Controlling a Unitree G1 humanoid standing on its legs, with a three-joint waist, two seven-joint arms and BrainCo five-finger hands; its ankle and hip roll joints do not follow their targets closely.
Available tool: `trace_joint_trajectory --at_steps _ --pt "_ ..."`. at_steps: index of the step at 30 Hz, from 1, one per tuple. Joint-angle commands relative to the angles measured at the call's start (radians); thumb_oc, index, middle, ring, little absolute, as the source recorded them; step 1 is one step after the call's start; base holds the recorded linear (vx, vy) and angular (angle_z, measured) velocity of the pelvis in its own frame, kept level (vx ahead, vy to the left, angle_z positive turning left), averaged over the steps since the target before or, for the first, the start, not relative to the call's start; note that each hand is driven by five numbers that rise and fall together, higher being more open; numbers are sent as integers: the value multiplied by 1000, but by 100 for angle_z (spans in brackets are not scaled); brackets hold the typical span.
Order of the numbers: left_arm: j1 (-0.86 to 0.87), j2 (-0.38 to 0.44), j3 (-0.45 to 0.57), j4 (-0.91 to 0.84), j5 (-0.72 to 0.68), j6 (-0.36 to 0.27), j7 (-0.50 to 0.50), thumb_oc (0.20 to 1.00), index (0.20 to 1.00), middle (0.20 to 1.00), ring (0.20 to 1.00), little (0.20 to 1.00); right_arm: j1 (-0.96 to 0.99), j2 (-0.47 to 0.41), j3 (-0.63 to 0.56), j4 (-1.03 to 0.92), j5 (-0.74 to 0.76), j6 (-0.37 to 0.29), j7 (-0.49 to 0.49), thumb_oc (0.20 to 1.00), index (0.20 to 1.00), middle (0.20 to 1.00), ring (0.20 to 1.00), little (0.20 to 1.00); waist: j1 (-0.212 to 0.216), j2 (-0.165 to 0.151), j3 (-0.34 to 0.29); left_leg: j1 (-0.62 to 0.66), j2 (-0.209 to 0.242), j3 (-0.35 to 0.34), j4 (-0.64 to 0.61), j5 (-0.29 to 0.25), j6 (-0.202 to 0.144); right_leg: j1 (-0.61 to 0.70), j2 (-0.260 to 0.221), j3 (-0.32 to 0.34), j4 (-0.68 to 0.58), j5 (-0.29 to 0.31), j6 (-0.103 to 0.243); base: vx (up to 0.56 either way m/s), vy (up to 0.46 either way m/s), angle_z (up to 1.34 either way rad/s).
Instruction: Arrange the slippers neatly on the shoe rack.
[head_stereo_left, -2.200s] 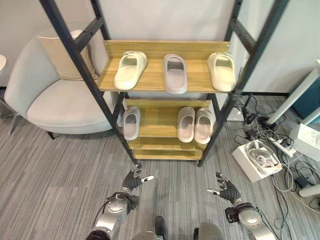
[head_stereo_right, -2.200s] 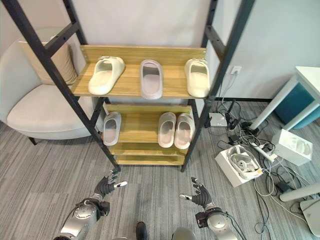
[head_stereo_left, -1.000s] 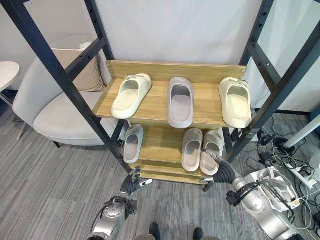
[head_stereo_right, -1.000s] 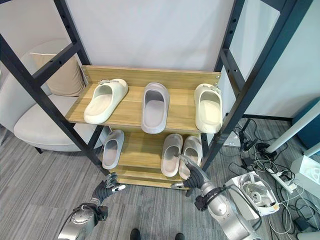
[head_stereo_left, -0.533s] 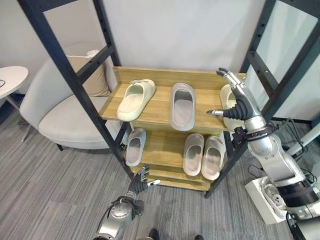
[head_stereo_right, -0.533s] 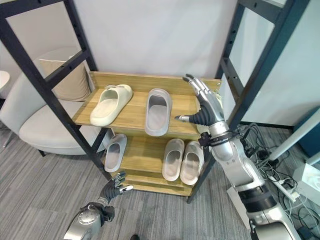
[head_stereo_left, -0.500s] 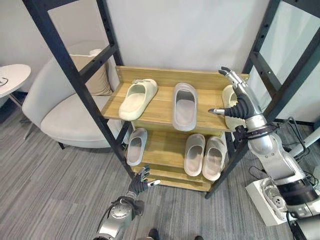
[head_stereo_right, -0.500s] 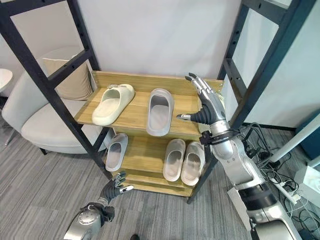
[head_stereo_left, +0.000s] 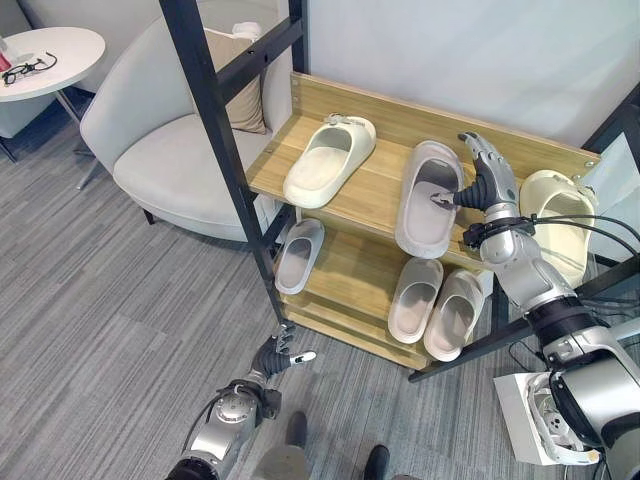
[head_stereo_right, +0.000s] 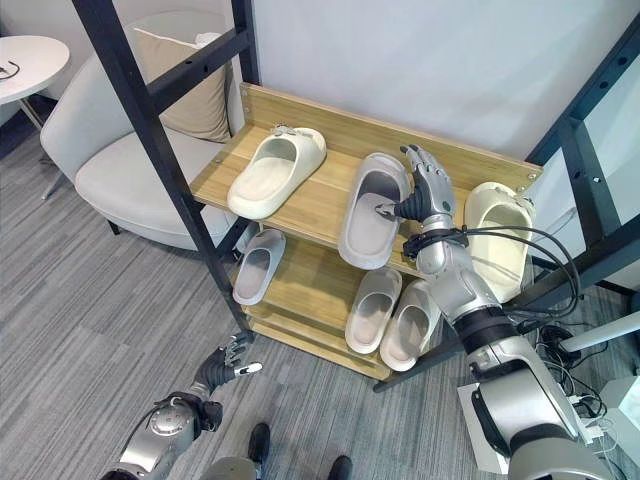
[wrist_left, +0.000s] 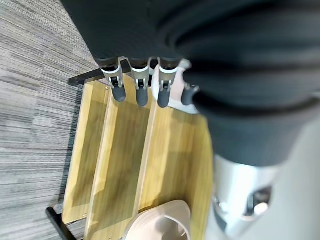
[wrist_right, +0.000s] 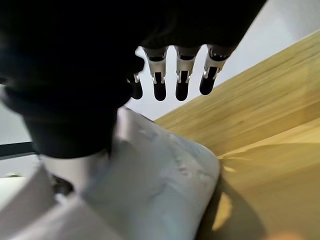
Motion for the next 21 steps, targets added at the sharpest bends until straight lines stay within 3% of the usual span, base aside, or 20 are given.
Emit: trace_joint_trajectory --at_steps 1,2,9,11,13,15,16,17,18,21 --pt "-71 12 -25 -9 -25 -67 20 1000 1000 1000 1000 1000 -130 -2 52 80 -43 53 -38 260 260 260 260 260 25 -48 27 -20 24 7 119 -149 0 20 -79 41 52 -61 88 -28 29 7" --pt "-71 12 -25 -9 -25 -67 20 1000 1000 1000 1000 1000 -132 -2 53 82 -43 52 -40 200 200 200 200 200 24 -49 28 -21 24 7 119 -149 0 20 -79 42 52 -61 88 0 0 0" --pt "-71 13 -37 -14 -32 -63 29 1000 1000 1000 1000 1000 -175 16 47 179 53 55 -53 200 200 200 200 200 12 -42 20 -14 22 10 108 -145 -1 16 -79 48 48 -56 88 0 0 0" --pt "-73 11 -27 -16 -21 -53 42 1000 1000 1000 1000 1000 -156 26 22 70 99 37 -76 200 200 200 200 200 -1 -38 17 -6 21 15 102 -145 0 15 -79 56 46 -55 87 0 0 0" --pt "-70 4 -9 -12 -8 -42 60 1000 1000 1000 1000 1000 -63 45 -49 -172 115 17 -108 200 200 200 200 200 -14 -34 14 5 21 18 94 -145 1 17 -78 60 47 -59 86 37 1 -4" --pt "-62 -8 27 -12 17 -35 81 1000 1000 1000 1000 1000 136 103 -191 -571 145 -95 -140 200 200 200 200 200 -39 -25 7 16 22 20 86 -147 2 15 -79 65 52 -68 85 53 -27 4" --pt "-55 -9 39 -24 15 -37 89 1000 1000 1000 1000 1000 199 158 -192 -706 223 -166 -102 200 200 200 200 200 -47 -22 7 19 22 25 86 -146 2 13 -78 68 54 -69 84 0 0 0" --pt "-51 -7 39 -26 16 -36 89 1000 1000 1000 1000 1000 209 160 -195 -717 224 -163 -97 200 200 200 200 200 -47 -23 4 20 22 24 85 -146 2 14 -78 68 54 -70 84 -1 -42 -10" --pt "-28 -5 58 -52 2 -35 90 1000 1000 1000 1000 1000 276 218 -116 -866 390 -250 30 200 200 200 200 200 -57 -20 6 26 24 35 84 -143 0 12 -77 74 56 -71 82 -12 -36 -13" --pt "-17 -4 71 -71 -5 -39 94 1000 1000 1000 1000 1000 321 226 3 -948 478 -267 170 200 200 200 200 200 -62 -16 15 27 29 42 88 -140 -4 5 -77 77 64 -75 80 -29 -33 -22"
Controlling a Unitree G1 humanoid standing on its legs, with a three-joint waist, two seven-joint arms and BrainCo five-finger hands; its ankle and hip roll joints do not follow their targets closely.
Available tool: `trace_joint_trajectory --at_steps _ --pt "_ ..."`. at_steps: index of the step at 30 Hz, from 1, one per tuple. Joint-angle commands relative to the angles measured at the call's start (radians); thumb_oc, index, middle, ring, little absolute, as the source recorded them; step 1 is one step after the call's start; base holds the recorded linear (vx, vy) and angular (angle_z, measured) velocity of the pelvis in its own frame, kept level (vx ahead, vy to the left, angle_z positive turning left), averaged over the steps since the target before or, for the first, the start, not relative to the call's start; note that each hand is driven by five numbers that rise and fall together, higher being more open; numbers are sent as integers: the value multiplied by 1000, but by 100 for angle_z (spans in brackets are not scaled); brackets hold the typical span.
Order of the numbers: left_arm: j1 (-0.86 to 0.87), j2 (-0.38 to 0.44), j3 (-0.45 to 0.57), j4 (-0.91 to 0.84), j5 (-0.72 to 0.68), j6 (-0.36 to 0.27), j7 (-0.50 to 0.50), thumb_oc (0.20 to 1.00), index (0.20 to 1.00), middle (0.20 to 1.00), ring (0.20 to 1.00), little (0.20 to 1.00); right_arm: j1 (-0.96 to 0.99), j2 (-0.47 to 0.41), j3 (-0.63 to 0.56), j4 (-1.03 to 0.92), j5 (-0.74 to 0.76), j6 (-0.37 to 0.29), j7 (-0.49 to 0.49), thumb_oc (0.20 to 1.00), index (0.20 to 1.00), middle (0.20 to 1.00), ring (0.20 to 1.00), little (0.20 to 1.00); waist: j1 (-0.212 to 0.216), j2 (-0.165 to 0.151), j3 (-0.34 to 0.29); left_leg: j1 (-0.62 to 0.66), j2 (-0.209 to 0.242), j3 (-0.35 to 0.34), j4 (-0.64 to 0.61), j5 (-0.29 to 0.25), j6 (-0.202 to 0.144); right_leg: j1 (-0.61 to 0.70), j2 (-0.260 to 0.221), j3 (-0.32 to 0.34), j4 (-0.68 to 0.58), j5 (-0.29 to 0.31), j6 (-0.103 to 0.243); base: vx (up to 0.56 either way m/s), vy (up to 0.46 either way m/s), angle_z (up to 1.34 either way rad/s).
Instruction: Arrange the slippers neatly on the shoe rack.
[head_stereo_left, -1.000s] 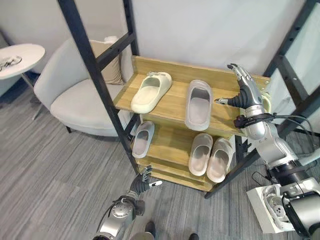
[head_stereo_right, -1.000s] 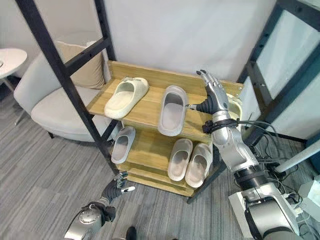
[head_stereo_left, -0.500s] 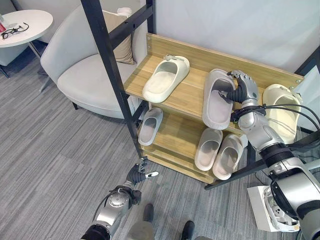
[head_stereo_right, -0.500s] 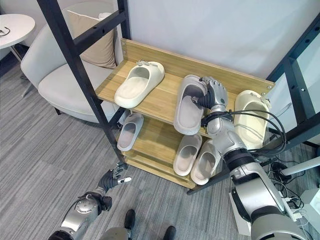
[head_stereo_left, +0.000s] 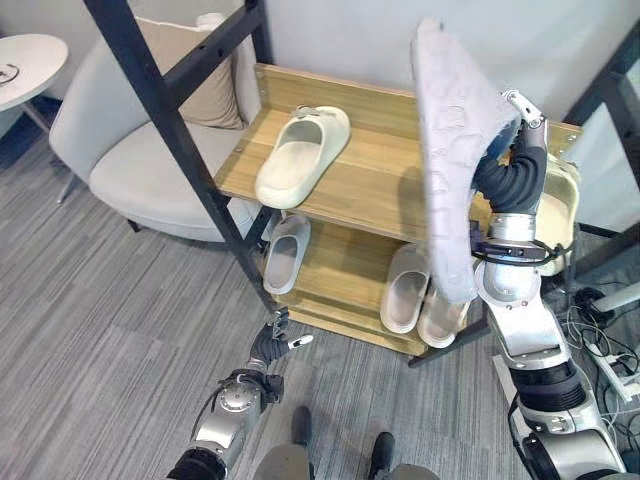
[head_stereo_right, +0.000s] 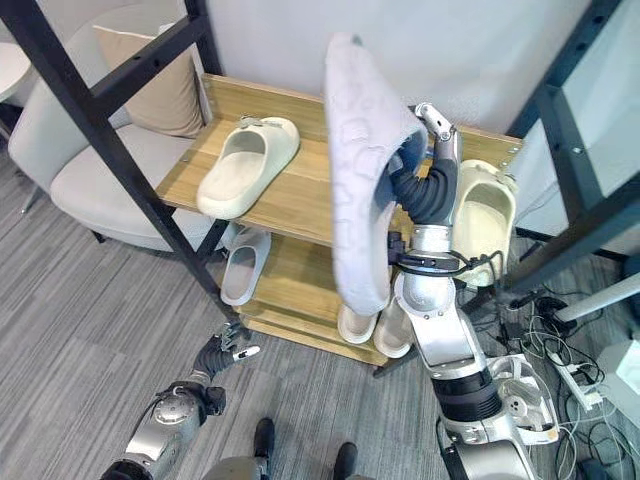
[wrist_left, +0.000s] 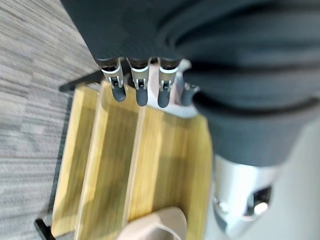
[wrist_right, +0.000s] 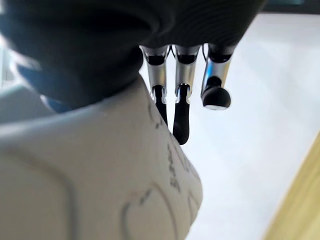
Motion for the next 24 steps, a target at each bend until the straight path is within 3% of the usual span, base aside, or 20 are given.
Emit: trace_joint_trajectory --at_steps 1,2,4,5,6,7,9,13,14,16,17,24 --pt "-40 32 27 -10 -9 -43 14 1000 1000 1000 1000 1000 -83 -33 53 19 114 -101 164 200 200 200 200 200 19 -53 -12 13 25 10 88 -140 -3 2 -79 43 77 -79 85 -58 -31 -10" --pt "-46 28 33 -13 -13 -53 25 1000 1000 1000 1000 1000 -63 -32 137 -4 147 -100 245 200 200 200 200 200 18 -49 0 8 27 12 92 -138 -6 -5 -80 44 85 -83 84 -44 -18 -1" --pt "-58 21 33 -10 -8 -66 34 1000 1000 1000 1000 1000 -58 -45 200 12 131 -92 296 200 200 200 200 200 15 -45 18 -5 30 9 106 -140 -9 -18 -81 42 102 -88 83 -166 -38 0" --pt "-101 16 36 -3 -10 -88 66 1000 1000 1000 1000 1000 -71 -48 265 79 88 -82 316 200 200 200 200 200 15 -37 64 -53 36 -1 153 -143 -11 -63 -87 42 152 -100 78 -228 -41 0" --pt "-102 16 36 -3 -10 -88 66 1000 1000 1000 1000 1000 -71 -48 265 79 88 -82 316 200 200 200 200 200 14 -37 64 -55 36 -1 155 -143 -11 -64 -87 42 153 -100 78 -348 -38 6" --pt "-154 19 34 1 -11 -108 103 1000 1000 1000 1000 1000 -98 -44 298 160 23 -68 300 200 200 200 200 200 17 -28 116 -110 42 -15 205 -146 -12 -116 -95 44 205 -105 73 -283 -18 15" --pt "-214 23 31 7 -12 -126 145 1000 1000 1000 1000 1000 -137 -35 318 267 -80 -39 251 200 200 200 200 200 19 -14 166 -202 43 -35 292 -156 -13 -196 -104 49 285 -116 66 -317 -5 26" --pt "-295 25 26 13 -23 -141 208 1000 1000 1000 1000 1000 -212 -7 279 464 -215 21 106 200 200 200 200 200 21 10 187 -351 37 -63 436 -188 -6 -325 -115 54 421 -149 55 -136 24 23" --pt "-315 20 17 16 -25 -146 221 1000 1000 1000 1000 1000 -241 0 260 522 -253 41 59 200 200 200 200 200 23 16 189 -382 37 -69 465 -197 -4 -351 -121 52 452 -161 54 -88 31 18" --pt "-392 14 -15 -13 -28 -161 254 1000 1000 1000 1000 1000 -403 7 175 759 -331 112 -126 200 200 200 200 200 42 38 209 -473 30 -92 536 -217 -1 -438 -131 45 546 -197 47 -110 35 26" --pt "-415 10 -25 -17 -27 -163 255 1000 1000 1000 1000 1000 -445 -3 157 804 -360 130 -161 200 200 200 200 200 46 42 214 -491 29 -98 549 -222 0 -459 -134 44 566 -205 44 -81 20 35" --pt "-481 5 -121 -72 -21 -159 220 1000 1000 1000 1000 1000 -708 -108 86 1111 -342 213 -324 200 200 200 200 200 83 54 242 -607 16 -125 628 -249 6 -559 -144 33 644 -236 42 -4 27 17"
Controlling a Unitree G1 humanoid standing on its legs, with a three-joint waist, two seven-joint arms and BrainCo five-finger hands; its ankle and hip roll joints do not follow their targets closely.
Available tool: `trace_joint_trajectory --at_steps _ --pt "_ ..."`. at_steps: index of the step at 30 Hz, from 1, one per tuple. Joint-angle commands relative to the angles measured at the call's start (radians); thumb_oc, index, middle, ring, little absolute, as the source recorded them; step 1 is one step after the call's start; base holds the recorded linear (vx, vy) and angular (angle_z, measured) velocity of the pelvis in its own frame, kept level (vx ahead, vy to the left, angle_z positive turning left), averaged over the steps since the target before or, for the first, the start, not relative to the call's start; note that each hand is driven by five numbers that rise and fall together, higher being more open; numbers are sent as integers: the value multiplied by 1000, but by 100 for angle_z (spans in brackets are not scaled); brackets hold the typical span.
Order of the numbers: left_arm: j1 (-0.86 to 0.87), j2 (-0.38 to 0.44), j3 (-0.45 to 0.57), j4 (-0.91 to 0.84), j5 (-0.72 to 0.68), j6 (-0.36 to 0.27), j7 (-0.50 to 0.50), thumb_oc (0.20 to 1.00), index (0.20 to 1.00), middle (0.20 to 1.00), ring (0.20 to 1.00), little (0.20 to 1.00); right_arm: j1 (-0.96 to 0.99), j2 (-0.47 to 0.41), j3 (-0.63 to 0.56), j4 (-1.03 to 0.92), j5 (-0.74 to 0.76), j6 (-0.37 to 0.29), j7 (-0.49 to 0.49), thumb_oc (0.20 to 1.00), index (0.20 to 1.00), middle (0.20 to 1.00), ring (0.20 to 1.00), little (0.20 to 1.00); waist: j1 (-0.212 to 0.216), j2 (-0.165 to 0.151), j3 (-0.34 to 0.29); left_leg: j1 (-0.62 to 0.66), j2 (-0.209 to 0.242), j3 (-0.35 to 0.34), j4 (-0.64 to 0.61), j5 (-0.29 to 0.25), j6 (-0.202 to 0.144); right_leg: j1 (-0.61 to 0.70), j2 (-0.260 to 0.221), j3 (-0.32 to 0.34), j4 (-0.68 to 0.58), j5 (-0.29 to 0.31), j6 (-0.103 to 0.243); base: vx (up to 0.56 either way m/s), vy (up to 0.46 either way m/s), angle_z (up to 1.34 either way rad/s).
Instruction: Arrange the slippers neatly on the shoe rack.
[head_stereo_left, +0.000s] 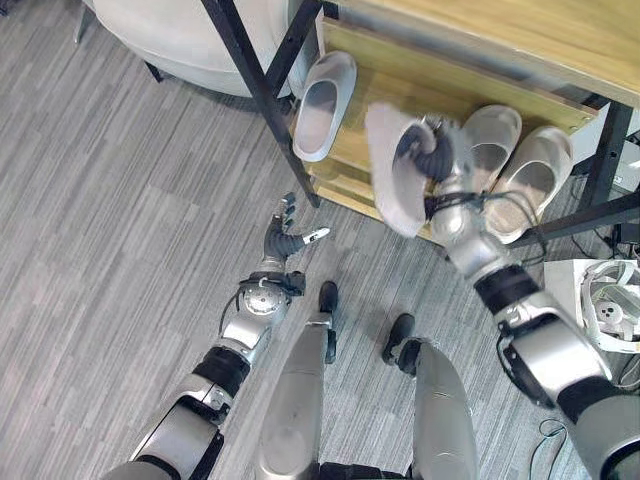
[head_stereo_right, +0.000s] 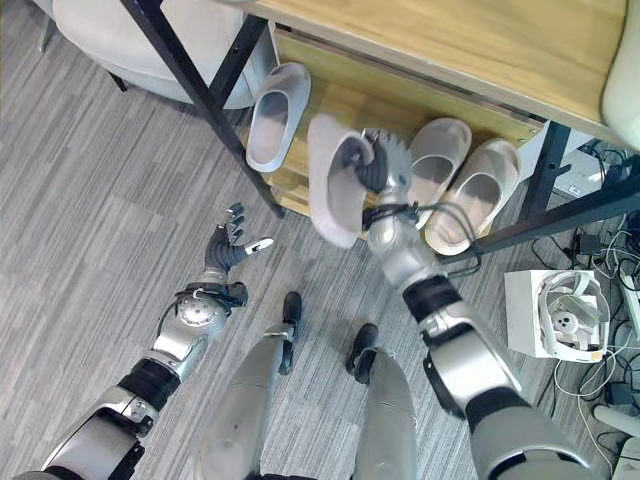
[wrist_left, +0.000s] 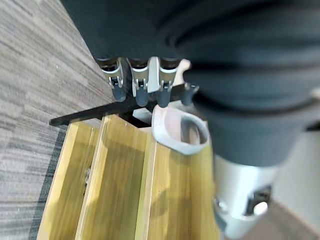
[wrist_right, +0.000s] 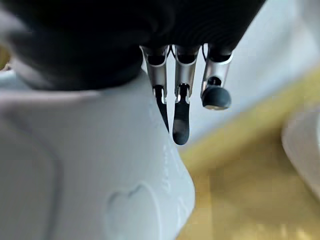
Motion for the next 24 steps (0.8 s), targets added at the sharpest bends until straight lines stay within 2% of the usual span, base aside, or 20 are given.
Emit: trace_joint_trajectory --at_steps 1,5,12,13,14,15,16,17,19,20,24 --pt "19 0 -40 -105 -7 -61 -33 1000 1000 1000 1000 1000 -35 -53 11 -21 4 22 -82 200 200 200 200 200 26 -8 -45 -6 23 -34 134 -197 -4 98 -28 42 -118 7 121 28 34 22" --pt "8 6 -77 -124 -12 -57 -51 1000 1000 1000 1000 1000 -117 -93 68 107 11 39 -70 200 200 200 200 200 43 -13 -38 -43 18 -49 130 -197 -4 77 -31 18 -131 13 127 54 19 11" --pt "-4 30 -101 -172 -27 -63 -52 1000 1000 1000 1000 1000 -242 -85 154 331 60 50 -71 200 200 200 200 200 75 -10 -39 -57 3 -68 106 -188 -9 83 -34 -15 -152 16 133 41 -9 16" --pt "-8 40 -111 -188 -32 -60 -52 1000 1000 1000 1000 1000 -289 -90 197 427 63 66 -68 1000 1000 1000 1000 1000 92 -3 -40 -53 -3 -72 99 -185 -10 91 -38 -24 -154 15 135 97 -16 14" --pt "-7 41 -117 -190 -33 -59 -54 1000 1000 1000 1000 1000 -311 -83 215 469 68 69 -59 1000 1000 1000 1000 1000 96 -2 -41 -37 -4 -74 106 -216 -16 105 -37 -21 -148 -10 142 96 -8 14" --pt "-3 46 -122 -193 -29 -57 -61 1000 1000 1000 1000 1000 -316 -80 220 481 79 66 -57 1000 1000 1000 1000 1000 97 1 -41 -30 -5 -75 95 -212 -17 110 -36 -22 -154 -9 143 18 11 18" --pt "-1 50 -123 -195 -29 -57 -62 1000 1000 1000 1000 1000 -318 -80 219 488 87 65 -58 1000 1000 1000 1000 1000 98 5 -39 -36 -7 -73 81 -179 -12 105 -37 -31 -166 16 135 16 2 16" --pt "9 55 -123 -196 -30 -55 -65 1000 1000 1000 1000 1000 -314 -78 215 490 99 62 -60 1000 1000 1000 1000 1000 99 4 -42 -19 -9 -76 81 -206 -18 119 -35 -24 -166 -5 143 13 -1 8" --pt "33 64 -122 -193 -26 -50 -74 1000 1000 1000 1000 1000 -305 -81 208 484 118 55 -54 1000 1000 1000 1000 1000 99 5 -43 -8 -10 -75 68 -202 -19 123 -34 -22 -171 -4 143 6 -6 2" --pt "37 66 -123 -191 -22 -48 -76 1000 1000 1000 1000 1000 -302 -80 201 481 131 50 -56 1000 1000 1000 1000 1000 97 8 -41 -18 -11 -71 58 -170 -15 112 -35 -28 -178 22 135 -88 24 0" --pt "44 60 -122 -170 -15 -46 -67 1000 1000 1000 1000 1000 -249 -61 159 424 184 26 -67 1000 1000 1000 1000 1000 83 4 -38 -5 -8 -66 47 -168 -15 114 -33 -22 -182 23 133 -22 7 0"
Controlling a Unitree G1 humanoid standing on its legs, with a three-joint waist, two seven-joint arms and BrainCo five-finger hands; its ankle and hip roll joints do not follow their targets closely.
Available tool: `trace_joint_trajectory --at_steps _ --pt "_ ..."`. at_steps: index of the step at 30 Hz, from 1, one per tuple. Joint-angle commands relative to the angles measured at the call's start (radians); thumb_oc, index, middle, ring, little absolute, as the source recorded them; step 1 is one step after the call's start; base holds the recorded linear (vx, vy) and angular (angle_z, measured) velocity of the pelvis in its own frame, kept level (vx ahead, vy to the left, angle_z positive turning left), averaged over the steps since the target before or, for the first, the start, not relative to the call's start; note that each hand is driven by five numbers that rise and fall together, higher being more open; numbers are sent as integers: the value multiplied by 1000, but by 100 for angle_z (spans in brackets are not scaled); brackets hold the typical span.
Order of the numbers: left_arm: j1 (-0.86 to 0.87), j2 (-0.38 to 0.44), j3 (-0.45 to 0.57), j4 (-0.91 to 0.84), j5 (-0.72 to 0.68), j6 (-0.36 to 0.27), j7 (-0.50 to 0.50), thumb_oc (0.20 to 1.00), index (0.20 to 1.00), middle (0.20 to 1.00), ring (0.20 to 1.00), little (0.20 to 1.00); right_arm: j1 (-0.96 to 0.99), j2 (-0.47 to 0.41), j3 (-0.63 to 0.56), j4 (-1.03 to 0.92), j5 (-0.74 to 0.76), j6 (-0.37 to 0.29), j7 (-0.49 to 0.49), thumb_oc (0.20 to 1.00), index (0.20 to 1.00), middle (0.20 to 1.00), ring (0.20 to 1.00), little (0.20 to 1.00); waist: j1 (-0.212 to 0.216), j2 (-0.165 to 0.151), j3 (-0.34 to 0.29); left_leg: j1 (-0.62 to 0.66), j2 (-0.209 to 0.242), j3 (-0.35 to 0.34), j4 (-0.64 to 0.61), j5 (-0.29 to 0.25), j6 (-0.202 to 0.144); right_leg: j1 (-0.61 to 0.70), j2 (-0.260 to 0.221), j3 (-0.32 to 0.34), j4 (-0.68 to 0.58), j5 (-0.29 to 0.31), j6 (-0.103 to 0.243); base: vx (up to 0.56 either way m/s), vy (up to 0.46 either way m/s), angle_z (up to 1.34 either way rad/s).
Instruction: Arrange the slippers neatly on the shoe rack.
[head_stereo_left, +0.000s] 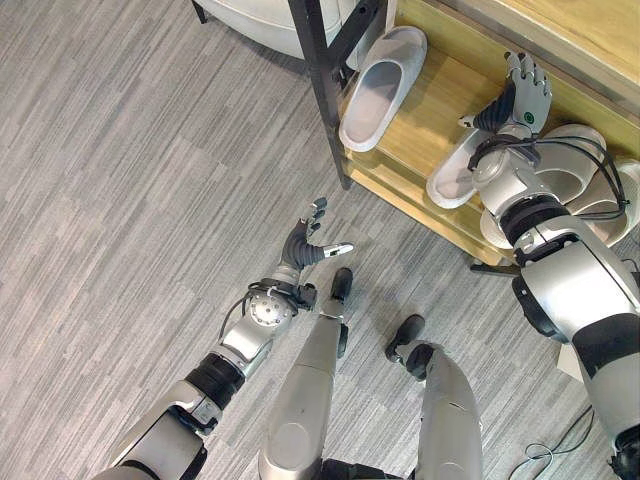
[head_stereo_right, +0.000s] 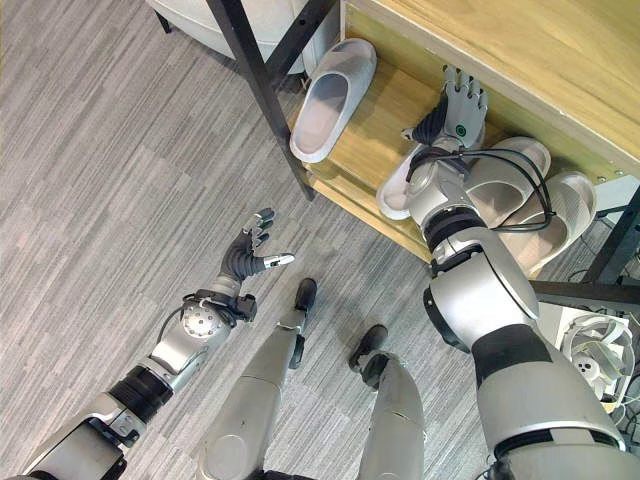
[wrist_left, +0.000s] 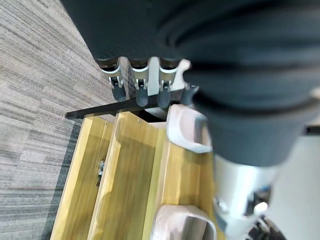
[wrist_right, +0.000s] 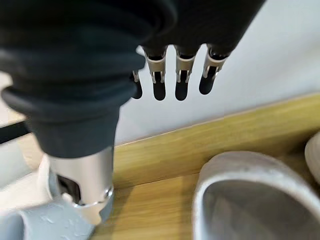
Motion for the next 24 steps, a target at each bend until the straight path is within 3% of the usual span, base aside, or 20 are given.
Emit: trace_joint_trajectory --at_steps 1,2,4,6,11,22,24 --pt "9 -20 -7 -30 6 -37 5 1000 1000 1000 1000 1000 42 -19 -12 -59 46 -48 -36 1000 1000 1000 1000 1000 -2 4 -35 18 31 9 125 -221 -1 110 -2 66 -147 32 133 0 0 0" --pt "9 -20 -8 -30 6 -37 5 1000 1000 1000 1000 1000 42 -19 -13 -59 46 -47 -36 1000 1000 1000 1000 1000 -2 3 -36 19 31 9 124 -221 -1 110 -2 66 -147 32 133 -8 1 -3" --pt "7 -23 -8 -25 13 -31 23 1000 1000 1000 1000 1000 101 35 -130 -96 219 -106 -65 1000 1000 1000 1000 1000 -15 -1 -34 31 33 14 117 -223 1 119 2 73 -157 36 132 -14 1 -8" --pt "1 -23 -8 -19 19 -26 30 1000 1000 1000 1000 1000 119 60 -171 -92 321 -136 -53 1000 1000 1000 1000 1000 -20 -1 -32 39 34 17 110 -223 1 121 3 76 -162 39 132 -17 1 -8" --pt "-21 -17 -32 -25 22 -7 6 1000 1000 1000 1000 1000 113 86 -271 3 668 -215 50 1000 1000 1000 1000 1000 -14 7 -19 36 31 18 98 -216 0 120 -1 68 -172 44 135 -28 -15 -4" --pt "-20 -7 -42 -13 39 5 -26 1000 1000 1000 1000 1000 105 98 -269 5 896 -261 192 1000 1000 1000 1000 1000 14 18 -2 22 26 12 100 -214 -2 114 -5 51 -169 43 138 8 -3 0" --pt "-26 -7 -43 -8 40 8 -31 1000 1000 1000 1000 1000 98 100 -263 -6 933 -273 212 1000 1000 1000 1000 1000 18 16 -3 28 26 6 107 -243 -7 122 -3 54 -161 17 146 93 -44 7"
